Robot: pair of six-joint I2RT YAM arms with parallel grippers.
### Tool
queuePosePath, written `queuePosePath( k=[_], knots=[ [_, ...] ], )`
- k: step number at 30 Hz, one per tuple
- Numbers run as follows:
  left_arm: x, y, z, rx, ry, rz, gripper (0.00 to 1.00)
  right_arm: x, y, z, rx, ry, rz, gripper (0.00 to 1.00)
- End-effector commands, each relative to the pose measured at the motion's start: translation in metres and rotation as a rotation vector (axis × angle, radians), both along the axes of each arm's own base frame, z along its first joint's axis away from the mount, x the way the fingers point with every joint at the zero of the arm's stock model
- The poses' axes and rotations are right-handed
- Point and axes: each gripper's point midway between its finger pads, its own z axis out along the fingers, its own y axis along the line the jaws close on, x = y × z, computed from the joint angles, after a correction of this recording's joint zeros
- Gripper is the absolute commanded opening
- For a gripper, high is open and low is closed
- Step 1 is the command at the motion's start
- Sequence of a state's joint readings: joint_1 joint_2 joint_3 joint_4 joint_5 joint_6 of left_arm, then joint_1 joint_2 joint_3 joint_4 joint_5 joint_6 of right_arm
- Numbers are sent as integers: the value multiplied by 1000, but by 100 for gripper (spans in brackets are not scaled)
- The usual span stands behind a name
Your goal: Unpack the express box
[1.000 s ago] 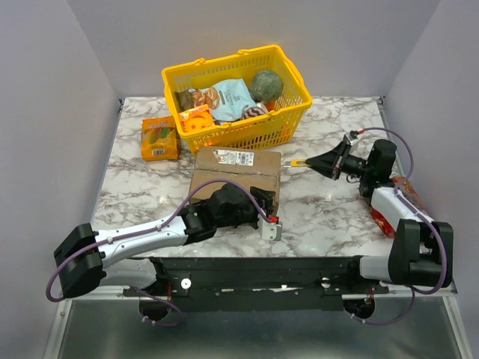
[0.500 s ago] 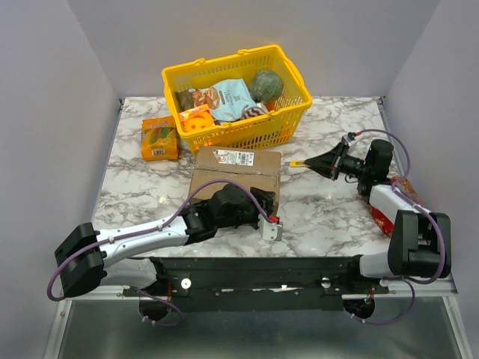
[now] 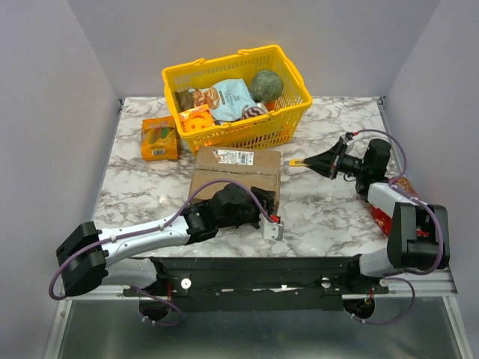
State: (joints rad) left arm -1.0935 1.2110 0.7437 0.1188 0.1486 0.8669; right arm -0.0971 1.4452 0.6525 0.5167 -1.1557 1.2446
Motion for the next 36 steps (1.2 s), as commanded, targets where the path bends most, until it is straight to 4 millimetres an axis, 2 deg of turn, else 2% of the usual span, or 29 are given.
queuePosePath(
  k=[1, 15, 20, 36],
  knots=[
    [3, -1, 2, -4, 0, 23, 64, 0, 6, 16, 25, -58, 43, 0],
    [3, 1, 1, -10, 3, 27, 64, 4, 11, 16, 20, -66, 48, 0],
    [3, 1, 0, -6, 3, 28, 64, 3, 10, 22, 17, -97, 40, 0],
    [2, 3, -1, 1, 11, 29, 64, -4, 7, 13, -11, -101, -14, 1]
  ],
)
